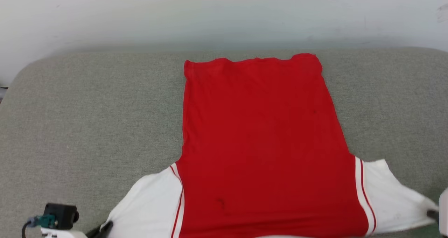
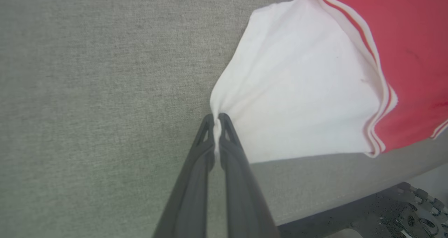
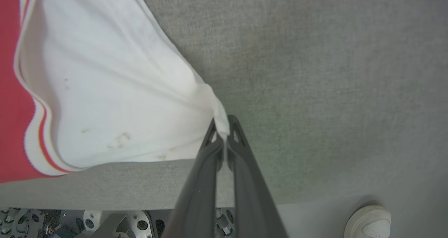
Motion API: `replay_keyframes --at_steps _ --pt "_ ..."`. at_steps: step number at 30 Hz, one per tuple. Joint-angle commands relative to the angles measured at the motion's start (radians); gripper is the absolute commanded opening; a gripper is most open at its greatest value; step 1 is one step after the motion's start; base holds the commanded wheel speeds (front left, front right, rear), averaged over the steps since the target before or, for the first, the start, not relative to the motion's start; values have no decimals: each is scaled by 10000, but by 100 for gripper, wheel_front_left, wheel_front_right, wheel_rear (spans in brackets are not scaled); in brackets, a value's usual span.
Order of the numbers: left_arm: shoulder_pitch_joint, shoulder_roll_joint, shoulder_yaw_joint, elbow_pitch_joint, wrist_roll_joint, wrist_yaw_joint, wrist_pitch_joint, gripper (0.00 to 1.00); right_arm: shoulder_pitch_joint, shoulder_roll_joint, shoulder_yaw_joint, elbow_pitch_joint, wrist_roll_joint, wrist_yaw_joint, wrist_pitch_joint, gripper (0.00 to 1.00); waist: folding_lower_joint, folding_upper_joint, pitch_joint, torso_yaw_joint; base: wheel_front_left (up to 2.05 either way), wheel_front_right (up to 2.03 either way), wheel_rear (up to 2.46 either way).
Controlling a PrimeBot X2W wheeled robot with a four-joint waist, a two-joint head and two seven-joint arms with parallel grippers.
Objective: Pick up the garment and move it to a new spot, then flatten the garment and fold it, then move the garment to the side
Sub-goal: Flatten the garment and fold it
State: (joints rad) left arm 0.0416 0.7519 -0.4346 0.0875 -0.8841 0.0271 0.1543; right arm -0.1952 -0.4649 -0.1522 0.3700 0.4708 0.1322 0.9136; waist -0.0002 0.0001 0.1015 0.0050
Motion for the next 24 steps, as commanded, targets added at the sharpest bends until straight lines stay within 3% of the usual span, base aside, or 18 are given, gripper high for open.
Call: replay_keyframes --at_steps 1,15,16,17,18,24 --pt "430 200 44 -193 -87 165 74 0 616 38 -233 -358 7 -28 240 0 2 -1 -13 5 0 0 0" --pt "466 62 -273 -1249 -7 340 355 0 1190 498 -852 -1871 -354 -25 894 0 2 -1 56 196 0 0 0" --pt "423 75 -301 -1349 65 353 367 0 1201 445 -801 -1961 -414 -25 875 20 2 -1 86 215 0 0 0" --pt "371 66 -314 -1462 98 374 369 0 1218 373 -754 -2051 -473 -24 869 94 2 -1 126 241 0 0 0" --pt "323 36 -323 -1603 95 402 393 0 1220 353 -749 -2078 -496 -25 980 100 2 -1 178 271 0 0 0" --pt "245 -192 -292 -2970 -210 657 684 0 299 716 -1091 -2872 184 -19 1125 100 2 -1 727 576 0 0 0"
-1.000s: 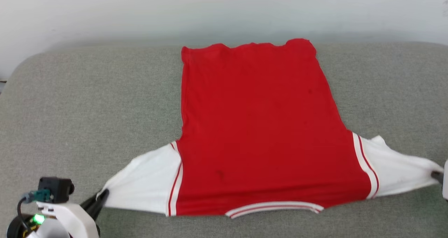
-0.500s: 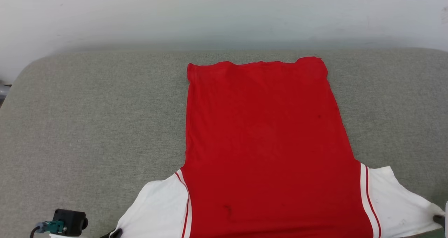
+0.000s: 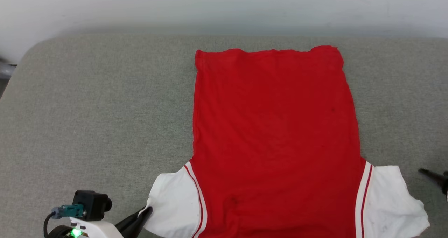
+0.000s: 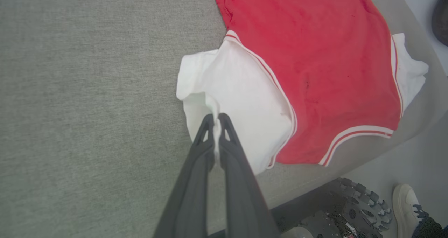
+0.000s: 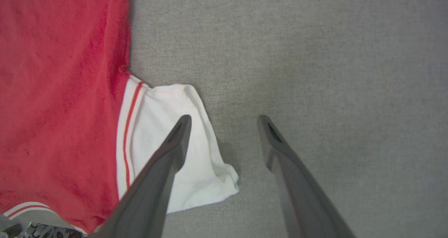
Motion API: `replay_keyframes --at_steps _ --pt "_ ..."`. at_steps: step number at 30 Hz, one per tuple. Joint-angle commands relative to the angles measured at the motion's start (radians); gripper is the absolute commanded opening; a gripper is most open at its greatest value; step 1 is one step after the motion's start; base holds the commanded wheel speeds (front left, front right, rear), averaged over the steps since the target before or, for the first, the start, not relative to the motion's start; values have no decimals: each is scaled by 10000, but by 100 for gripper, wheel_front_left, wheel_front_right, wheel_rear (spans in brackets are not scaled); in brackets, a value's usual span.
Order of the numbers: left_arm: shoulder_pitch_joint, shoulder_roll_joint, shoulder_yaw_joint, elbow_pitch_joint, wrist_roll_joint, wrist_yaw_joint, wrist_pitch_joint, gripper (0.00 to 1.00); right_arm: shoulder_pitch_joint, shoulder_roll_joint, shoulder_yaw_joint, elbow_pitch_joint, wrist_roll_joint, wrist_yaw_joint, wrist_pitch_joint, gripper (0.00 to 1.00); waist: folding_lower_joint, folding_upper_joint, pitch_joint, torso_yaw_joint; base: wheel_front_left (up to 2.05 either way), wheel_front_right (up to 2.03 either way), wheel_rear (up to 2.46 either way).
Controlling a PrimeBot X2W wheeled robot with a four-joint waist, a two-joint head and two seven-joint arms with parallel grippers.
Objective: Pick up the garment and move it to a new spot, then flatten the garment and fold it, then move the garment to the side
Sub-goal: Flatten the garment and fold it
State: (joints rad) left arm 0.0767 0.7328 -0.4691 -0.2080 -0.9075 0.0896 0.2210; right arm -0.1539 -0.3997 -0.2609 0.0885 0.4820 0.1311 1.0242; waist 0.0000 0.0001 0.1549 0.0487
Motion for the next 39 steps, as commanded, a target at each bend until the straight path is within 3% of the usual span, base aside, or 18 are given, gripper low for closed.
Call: replay_keyframes --at_steps 1,9,12,17,28,39 --pt "-146 39 66 -319 37 116 90 0 -313 141 -54 -225 185 -8 115 100 0 -1 331 222 0 0 0" --pt "-537 483 -219 -2268 472 405 980 0 -2574 -139 98 -1158 60 -8 1022 100 0 -1 1816 1209 0 0 0" --pt "-797 699 -365 -2779 864 351 1244 0 -3549 -254 253 -1065 -234 -8 1474 100 0 -1 2378 1665 0 0 0" --pt "-1251 566 -628 -3431 1237 240 1423 0 -5242 -469 287 -570 -924 -8 2103 100 0 -1 3229 2412 0 0 0" --pt "-2104 -93 -1185 -3308 1690 -259 1227 0 -7834 -1363 181 917 -2404 -8 2600 100 0 -1 4533 3645 0 0 0" --pt "-2354 -514 -1331 -2598 1590 -619 794 0 -8002 -1328 112 1566 -3168 -8 2732 100 0 -1 4916 4133 0 0 0"
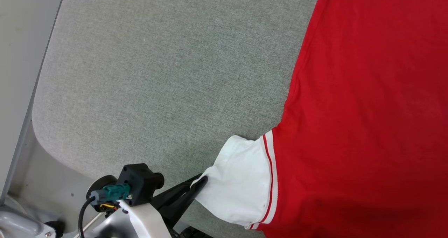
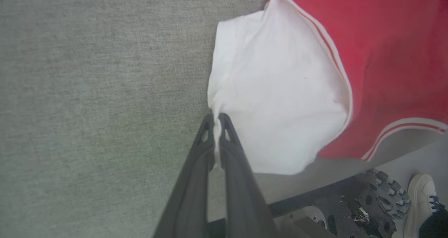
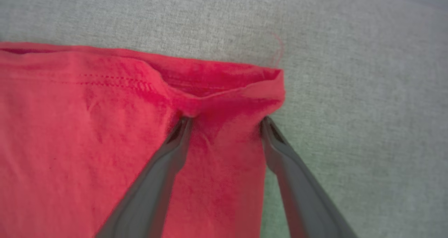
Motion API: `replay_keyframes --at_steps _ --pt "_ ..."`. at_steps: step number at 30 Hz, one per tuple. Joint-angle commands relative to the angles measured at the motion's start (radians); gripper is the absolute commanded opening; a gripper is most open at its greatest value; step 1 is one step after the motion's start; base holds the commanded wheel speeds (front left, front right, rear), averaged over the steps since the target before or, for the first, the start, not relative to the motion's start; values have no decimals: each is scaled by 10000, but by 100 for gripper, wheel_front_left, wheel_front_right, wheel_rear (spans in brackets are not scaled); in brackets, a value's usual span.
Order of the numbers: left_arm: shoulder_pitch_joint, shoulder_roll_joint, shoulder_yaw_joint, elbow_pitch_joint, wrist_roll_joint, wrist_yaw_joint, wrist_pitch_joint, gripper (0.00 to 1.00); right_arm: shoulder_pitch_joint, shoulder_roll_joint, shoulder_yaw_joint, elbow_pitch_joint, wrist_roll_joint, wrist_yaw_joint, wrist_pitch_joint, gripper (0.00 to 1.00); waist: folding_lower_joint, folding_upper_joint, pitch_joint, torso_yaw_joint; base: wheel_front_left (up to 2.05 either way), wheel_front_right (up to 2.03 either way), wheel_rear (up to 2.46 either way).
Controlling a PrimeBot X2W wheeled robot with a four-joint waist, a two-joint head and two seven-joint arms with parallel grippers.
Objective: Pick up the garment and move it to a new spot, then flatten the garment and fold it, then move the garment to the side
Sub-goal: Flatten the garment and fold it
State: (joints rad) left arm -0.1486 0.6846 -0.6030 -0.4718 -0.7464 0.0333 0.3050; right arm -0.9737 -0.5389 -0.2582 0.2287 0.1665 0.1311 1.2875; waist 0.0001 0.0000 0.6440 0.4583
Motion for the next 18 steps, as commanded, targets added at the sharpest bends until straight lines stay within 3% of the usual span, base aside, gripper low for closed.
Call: replay_keyframes --at_steps 1,2,3,4,11,18 --pt "-120 -47 -3 78 -17 -49 -77 0 314 74 111 186 -11 -6 133 100 -1 0 33 59 0 0 0" --pt "-135 -60 -8 110 -14 -57 -94 0 416 86 95 221 -14 -6 176 100 -1 0 37 80 0 0 0" --pt "-146 -76 -21 143 -17 -72 -102 0 554 85 114 252 -20 -6 269 44 -1 0 34 103 0 0 0" --pt "-163 -100 -32 170 -22 -86 -96 0 693 78 135 295 5 -6 369 0 -1 0 26 123 0 0 0" --pt "-201 -145 -30 325 -39 -55 -140 0 1140 79 -159 204 -100 -8 435 0 -1 0 -173 124 0 0 0" --pt "-80 34 37 369 38 125 -58 0 1831 184 -199 253 -69 -8 114 0 -1 0 -949 -362 0 0 0"
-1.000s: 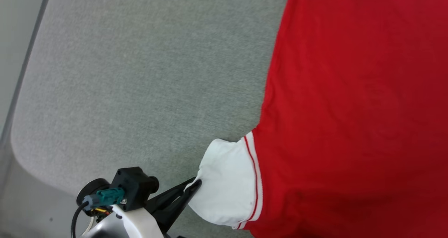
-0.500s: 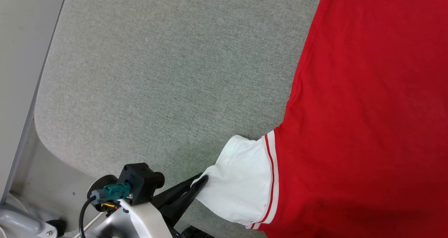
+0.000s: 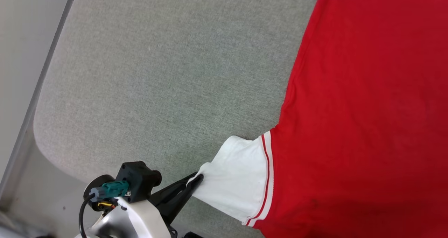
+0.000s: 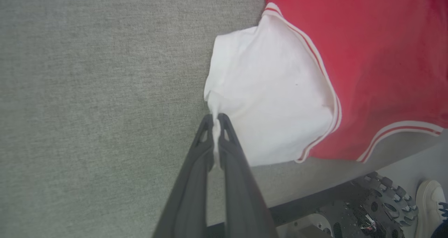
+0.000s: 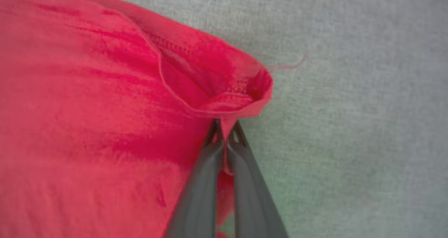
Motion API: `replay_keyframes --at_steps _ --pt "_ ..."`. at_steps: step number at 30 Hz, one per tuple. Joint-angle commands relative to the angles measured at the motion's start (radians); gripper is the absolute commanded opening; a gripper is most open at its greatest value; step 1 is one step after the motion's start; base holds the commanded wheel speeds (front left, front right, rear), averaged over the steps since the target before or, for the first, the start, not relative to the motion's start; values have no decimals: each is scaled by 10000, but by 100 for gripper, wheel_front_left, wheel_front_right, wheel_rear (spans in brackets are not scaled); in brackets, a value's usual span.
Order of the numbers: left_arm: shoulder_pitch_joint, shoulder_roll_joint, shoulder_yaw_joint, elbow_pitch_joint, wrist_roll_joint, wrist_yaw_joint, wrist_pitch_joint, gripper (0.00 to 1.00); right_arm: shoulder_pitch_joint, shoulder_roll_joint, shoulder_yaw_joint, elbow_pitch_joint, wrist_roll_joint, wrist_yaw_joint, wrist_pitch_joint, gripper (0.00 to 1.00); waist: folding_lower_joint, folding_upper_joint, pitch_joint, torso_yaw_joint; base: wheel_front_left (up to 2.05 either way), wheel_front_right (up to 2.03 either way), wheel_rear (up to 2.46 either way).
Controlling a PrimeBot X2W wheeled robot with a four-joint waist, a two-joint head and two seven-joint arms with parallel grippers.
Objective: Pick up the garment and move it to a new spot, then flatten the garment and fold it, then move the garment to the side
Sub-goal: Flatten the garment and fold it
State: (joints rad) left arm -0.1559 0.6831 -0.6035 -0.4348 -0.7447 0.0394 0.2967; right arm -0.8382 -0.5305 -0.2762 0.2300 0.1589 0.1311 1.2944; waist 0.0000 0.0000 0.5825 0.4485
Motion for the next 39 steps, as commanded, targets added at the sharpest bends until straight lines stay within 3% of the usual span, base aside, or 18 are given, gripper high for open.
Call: replay_keyframes --at_steps 1,18,28,39 --pt "27 73 64 -3 5 93 43 0 623 157 -61 270 35 -8 0 0 0 0 -491 -358 0 0 0" --pt "783 591 428 480 -63 878 138 0 3786 1002 390 -159 1171 -8 -512 0 0 0 -3274 -2428 0 0 0" --pt "1409 451 588 763 -293 1284 -250 0 6063 1217 253 -1446 2310 -8 -770 0 0 0 -4258 -3286 0 0 0" --pt "1288 21 669 975 -117 1658 -729 0 8225 1587 -13 -2544 2740 -8 -908 0 0 0 -4662 -3747 0 0 0"
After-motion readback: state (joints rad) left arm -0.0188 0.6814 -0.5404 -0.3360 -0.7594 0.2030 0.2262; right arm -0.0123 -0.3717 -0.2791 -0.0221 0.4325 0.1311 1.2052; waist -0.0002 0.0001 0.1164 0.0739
